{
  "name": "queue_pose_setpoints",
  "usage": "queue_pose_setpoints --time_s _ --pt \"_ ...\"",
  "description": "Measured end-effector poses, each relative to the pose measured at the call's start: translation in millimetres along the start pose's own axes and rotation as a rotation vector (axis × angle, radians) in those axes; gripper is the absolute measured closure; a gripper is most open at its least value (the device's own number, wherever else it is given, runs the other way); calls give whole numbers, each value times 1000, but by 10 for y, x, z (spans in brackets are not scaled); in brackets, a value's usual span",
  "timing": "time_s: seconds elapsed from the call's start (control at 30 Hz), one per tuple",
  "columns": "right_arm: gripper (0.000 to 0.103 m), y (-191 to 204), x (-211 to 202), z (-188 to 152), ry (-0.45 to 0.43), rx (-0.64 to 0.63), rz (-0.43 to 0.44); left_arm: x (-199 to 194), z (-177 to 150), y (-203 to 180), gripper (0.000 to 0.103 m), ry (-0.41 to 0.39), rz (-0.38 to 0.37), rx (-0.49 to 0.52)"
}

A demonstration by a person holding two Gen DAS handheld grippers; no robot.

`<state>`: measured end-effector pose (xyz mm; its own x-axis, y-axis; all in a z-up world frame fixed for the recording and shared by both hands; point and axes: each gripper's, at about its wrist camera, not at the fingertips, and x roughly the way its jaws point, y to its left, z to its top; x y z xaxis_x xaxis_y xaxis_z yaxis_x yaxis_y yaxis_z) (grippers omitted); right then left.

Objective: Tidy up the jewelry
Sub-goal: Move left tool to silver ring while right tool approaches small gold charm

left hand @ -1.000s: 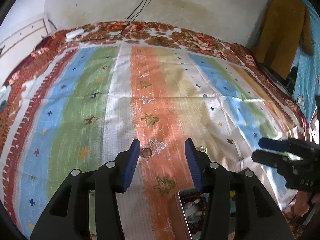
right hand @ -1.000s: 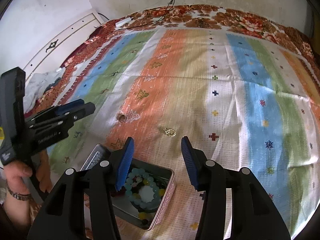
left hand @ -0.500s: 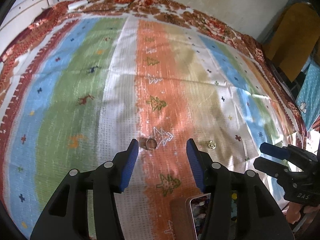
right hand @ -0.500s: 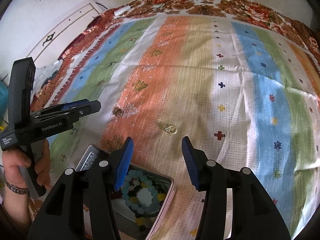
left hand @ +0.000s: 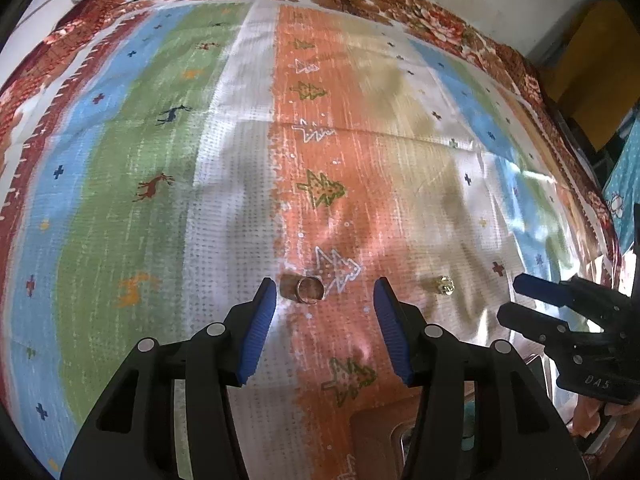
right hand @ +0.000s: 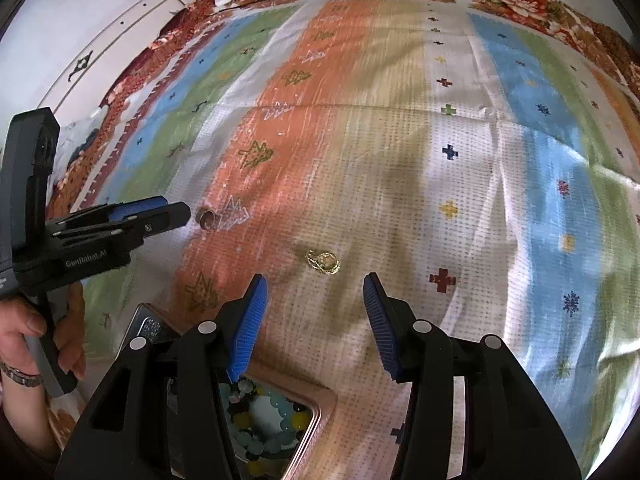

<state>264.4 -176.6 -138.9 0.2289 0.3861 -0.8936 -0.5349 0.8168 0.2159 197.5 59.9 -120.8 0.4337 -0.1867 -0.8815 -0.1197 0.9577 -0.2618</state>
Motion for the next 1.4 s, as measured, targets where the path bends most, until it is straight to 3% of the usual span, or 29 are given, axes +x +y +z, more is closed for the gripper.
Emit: queue_pose_setpoints --time_s 0.9,1.4 --pt "53 -106 476 203 128 -32 12 311 67 -40 53 94 27 47" --pt "56 -56 647 259 164 -74 6 474 69 -76 64 119 72 91"
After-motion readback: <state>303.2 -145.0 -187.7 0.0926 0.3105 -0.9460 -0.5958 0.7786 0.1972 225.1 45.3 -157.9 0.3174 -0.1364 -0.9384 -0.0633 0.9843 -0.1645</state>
